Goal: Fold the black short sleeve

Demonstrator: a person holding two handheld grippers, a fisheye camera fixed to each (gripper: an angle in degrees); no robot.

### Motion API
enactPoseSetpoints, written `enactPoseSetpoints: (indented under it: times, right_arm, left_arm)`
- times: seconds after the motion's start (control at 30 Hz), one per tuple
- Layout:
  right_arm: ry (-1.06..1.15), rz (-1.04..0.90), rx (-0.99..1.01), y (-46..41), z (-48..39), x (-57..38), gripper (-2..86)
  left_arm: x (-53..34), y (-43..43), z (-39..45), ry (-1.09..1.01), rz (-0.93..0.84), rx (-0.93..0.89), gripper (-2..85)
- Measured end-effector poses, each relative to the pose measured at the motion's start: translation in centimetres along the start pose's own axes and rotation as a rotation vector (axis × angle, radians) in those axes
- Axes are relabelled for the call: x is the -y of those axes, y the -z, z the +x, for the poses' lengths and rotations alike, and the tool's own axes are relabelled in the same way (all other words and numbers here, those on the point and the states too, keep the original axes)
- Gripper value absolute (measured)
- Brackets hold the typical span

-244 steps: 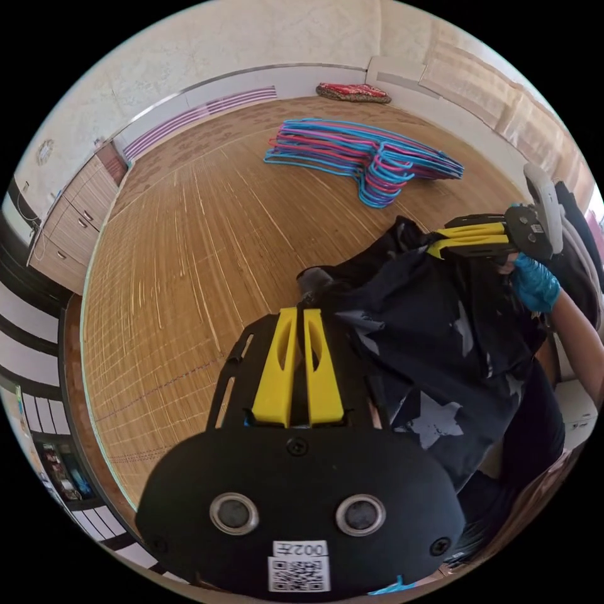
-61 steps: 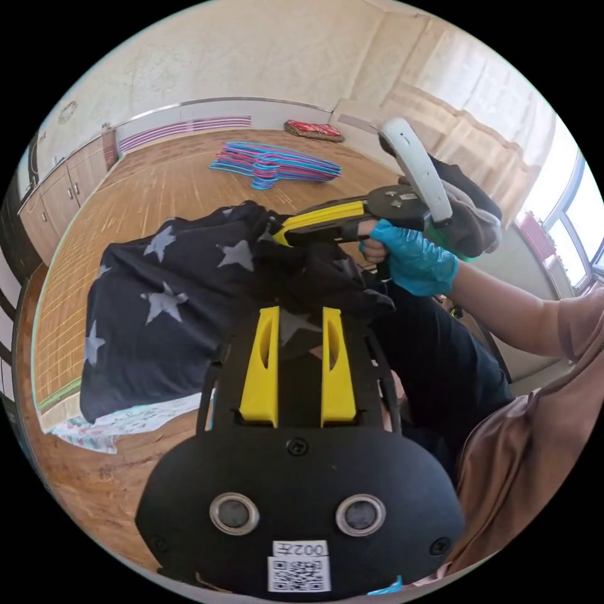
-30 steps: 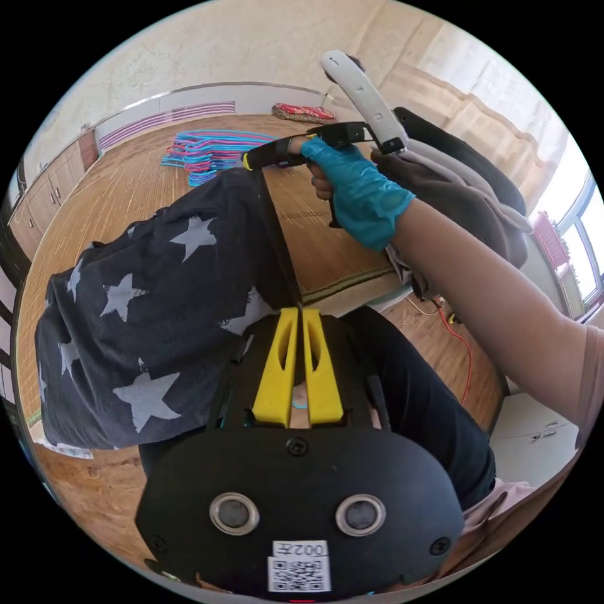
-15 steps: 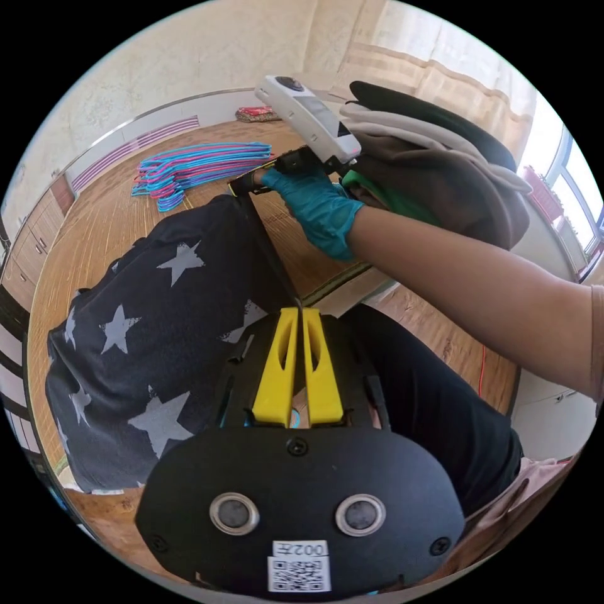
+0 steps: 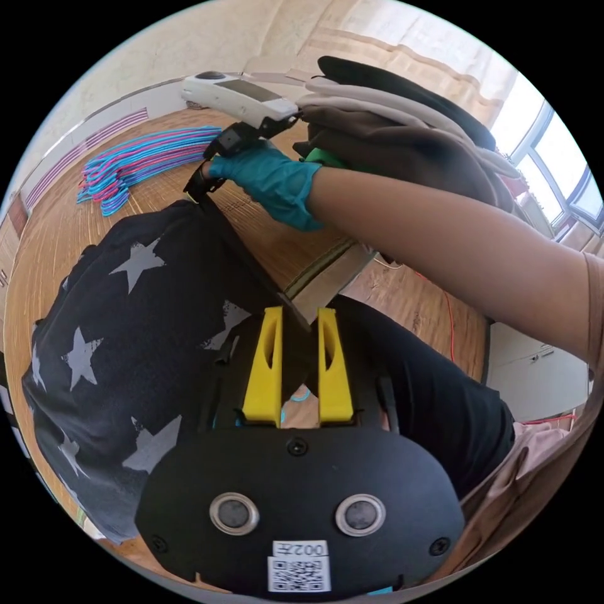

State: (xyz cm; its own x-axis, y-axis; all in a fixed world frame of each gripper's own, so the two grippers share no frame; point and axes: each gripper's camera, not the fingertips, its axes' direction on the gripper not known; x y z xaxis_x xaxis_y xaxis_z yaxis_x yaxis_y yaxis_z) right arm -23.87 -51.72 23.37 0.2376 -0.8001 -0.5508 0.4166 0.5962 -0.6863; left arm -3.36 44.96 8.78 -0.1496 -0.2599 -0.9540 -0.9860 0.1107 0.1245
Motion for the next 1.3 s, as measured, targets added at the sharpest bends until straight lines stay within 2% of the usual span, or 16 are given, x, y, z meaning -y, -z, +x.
enactPoseSetpoints:
  times: [0.2, 0.33, 0.5, 0.6, 0.83, 0.97, 1.13, 1.3]
  right_arm:
    - [-0.085, -0.030, 0.040, 0.2, 1.1, 0.8, 2.1]
    - [-0.155, 0.008, 0.019, 1.1, 2.1, 0.8, 5.7]
    - [-0.121, 0.064, 0.053, 2.4, 2.1, 1.0, 6.2]
    - [-0.070, 0.078, 0.073, 2.4, 1.4, 1.2, 7.1]
    - [-0.090, -0.007, 0.055, 0.6, 1.5, 0.7, 9.8]
    - [-0.087, -0.039, 0.043, -0.2, 1.4, 0.2, 10.0]
    - [-0.085, -0.027, 0.070, -0.2, 1.0, -0.5, 7.4]
    - [-0.057, -0.021, 0.082, -0.3, 0.0, -1.0, 2.1]
  left_arm:
    - [0.2, 0.6, -0.9, -0.025, -0.011, -0.002, 7.1]
    - [-0.7, 2.0, -2.1, -0.035, -0.008, -0.068, 8.4]
    - [-2.7, 5.3, -5.4, -0.062, -0.019, -0.095, 10.2]
    - [-4.2, 8.2, -8.9, -0.049, -0.009, -0.029, 10.3]
    - [-7.7, 14.3, -21.1, 0.190, 0.054, 0.360, 8.2]
    - [-9.0, 15.4, -28.4, 0.357, -0.020, 0.561, 8.3]
    - [-10.7, 16.1, -34.2, 0.529, -0.007, 0.649, 8.4]
    - [-12.1, 16.0, -38.0, 0.609, 0.019, 0.566, 8.1]
